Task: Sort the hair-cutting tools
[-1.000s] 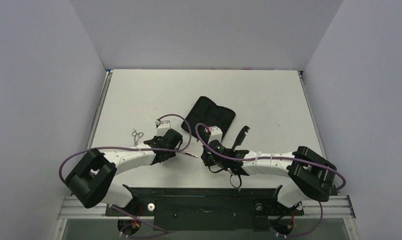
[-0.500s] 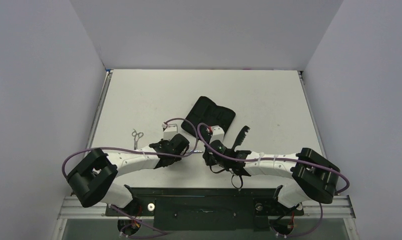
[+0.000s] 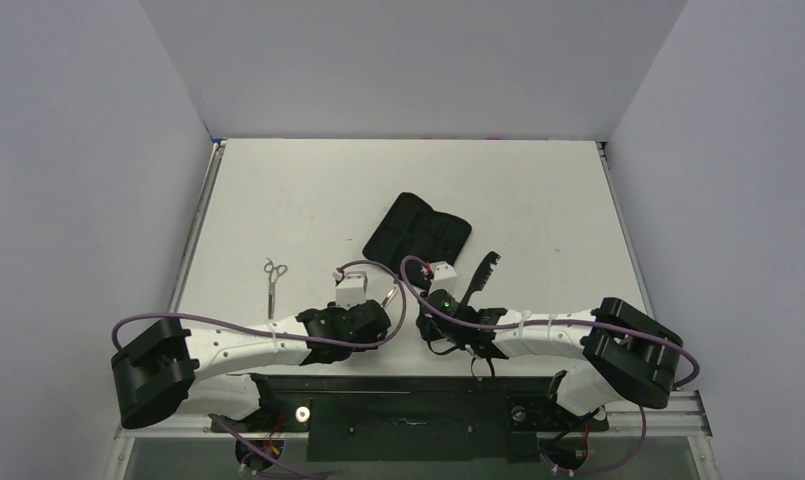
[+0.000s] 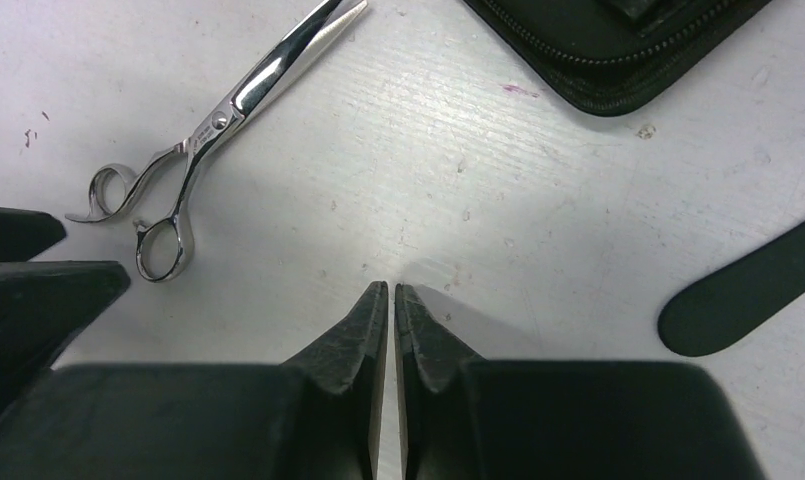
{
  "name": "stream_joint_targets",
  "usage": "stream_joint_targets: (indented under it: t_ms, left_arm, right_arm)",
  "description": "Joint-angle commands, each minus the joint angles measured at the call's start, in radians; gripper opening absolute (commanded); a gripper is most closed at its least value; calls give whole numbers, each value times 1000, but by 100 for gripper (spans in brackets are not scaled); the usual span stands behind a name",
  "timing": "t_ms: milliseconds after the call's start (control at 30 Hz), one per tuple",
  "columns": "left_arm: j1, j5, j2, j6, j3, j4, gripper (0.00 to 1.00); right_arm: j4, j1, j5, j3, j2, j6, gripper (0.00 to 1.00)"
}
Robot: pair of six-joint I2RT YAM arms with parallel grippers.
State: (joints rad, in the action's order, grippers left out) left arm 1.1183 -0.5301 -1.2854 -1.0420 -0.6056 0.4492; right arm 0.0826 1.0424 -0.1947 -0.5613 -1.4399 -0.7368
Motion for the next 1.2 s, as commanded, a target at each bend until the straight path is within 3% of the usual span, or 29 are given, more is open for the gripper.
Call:
stream_joint_targets:
  t_ms: [0,67,167,300,467,600,700,800,1167]
  left_arm:
    - [-1,-49,132,-4,-26,61,47]
    - [-28,-63,163,82,-27,26,48]
    - [-100,31,163,214,-26,-89,52]
    - [-207,150,37,325,-72,-142,54]
    - [-213,182,-115,428,-172,-113,50]
    - [-212,205,-198,471,-224,-112,49]
    - [-214,217,-256,499,-261,-105,56]
    - [-219,239,-299,523,-286,-100,57]
    - [-235,279,-381,508,-277,-133,39]
  right_arm:
    - [63,5,-32,17,65,-21,5]
    - [63,4,-35,21,76,-24,6]
    - [56,3,-35,24,88,-23,6]
    - [29,4,-39,24,111,-14,6]
    - [-32,-2,-54,30,193,-1,7]
    - [-74,-13,-62,47,265,9,7]
    - [-105,-24,-64,68,308,10,8]
    - [-126,-34,-66,88,357,8,8]
    - [-177,-76,-69,129,461,7,8]
